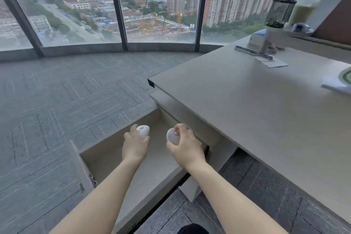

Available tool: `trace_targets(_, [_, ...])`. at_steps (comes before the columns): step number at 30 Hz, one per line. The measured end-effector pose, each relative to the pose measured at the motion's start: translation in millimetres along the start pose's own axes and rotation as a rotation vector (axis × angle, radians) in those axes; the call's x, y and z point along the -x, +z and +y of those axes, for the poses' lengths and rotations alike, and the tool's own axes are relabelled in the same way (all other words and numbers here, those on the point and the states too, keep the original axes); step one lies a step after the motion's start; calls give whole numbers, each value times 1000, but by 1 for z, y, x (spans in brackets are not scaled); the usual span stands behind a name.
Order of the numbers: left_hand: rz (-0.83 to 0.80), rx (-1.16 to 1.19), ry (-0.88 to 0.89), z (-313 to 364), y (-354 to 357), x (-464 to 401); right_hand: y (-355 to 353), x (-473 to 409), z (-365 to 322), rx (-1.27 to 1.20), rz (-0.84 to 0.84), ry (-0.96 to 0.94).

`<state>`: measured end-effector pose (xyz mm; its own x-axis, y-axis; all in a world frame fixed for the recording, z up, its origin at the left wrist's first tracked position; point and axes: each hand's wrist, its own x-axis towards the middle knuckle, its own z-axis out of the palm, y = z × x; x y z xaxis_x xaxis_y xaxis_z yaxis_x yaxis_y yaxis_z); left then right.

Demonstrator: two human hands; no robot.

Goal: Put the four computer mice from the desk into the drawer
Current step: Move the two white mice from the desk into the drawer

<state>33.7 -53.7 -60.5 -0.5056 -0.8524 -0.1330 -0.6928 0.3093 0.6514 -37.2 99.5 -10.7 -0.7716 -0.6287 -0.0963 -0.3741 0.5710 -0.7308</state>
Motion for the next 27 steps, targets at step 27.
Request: trace_targets(27, [89,316,338,56,7,22,-25,21,-1,186,202,-160])
